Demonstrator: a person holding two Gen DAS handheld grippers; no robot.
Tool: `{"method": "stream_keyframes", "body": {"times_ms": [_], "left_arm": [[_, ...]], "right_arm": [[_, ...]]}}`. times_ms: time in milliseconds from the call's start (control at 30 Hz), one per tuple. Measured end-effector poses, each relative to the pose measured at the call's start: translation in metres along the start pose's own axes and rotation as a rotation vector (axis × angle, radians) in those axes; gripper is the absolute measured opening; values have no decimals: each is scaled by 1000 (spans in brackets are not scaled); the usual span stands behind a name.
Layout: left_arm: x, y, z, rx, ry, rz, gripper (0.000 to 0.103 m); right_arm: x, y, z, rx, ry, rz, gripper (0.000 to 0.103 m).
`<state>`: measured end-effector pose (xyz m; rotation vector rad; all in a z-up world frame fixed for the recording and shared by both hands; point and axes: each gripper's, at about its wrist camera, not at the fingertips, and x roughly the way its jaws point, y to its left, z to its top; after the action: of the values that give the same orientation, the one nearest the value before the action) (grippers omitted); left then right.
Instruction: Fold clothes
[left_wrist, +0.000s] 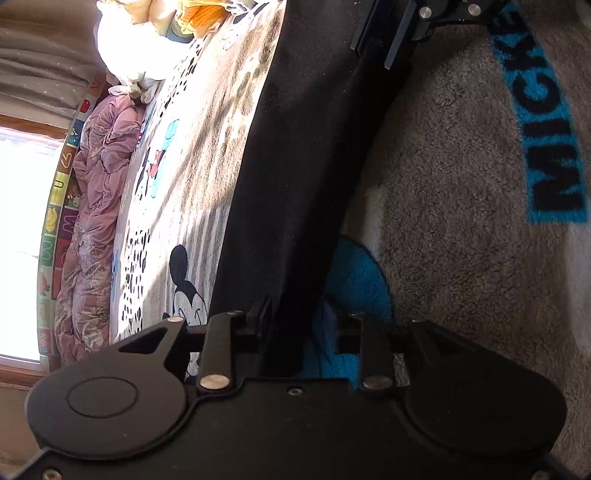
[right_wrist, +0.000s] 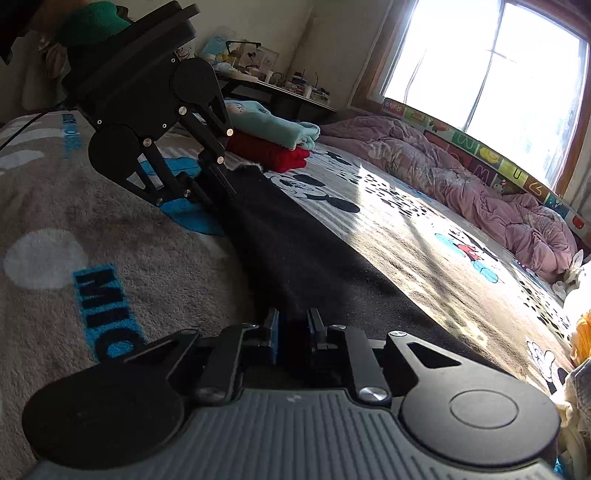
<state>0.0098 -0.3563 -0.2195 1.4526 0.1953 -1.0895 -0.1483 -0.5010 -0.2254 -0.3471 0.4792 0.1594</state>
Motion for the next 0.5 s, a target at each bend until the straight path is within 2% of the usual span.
{"method": "stream_keyframes", "body": {"times_ms": [33,133,300,467,500], "left_arm": [[-5,9,-1,-43,-4,-36,39],[-20,40,-7,-245,-43,-122,39],[-6,85,-24,-712,-46,-162,34],[42,95,-42,-991,58,-134,31],[53,93,-46,-1031,96,-140,32]], "right_arm": [[-4,-2,0,12,-8,13,31],[-19,-11,0,81,-43,65,32],[-18,-29,5,273,-101,61,31],[21,-29,-3,325,57,34,31],[23,-30,-4,337,61,37,31]]}}
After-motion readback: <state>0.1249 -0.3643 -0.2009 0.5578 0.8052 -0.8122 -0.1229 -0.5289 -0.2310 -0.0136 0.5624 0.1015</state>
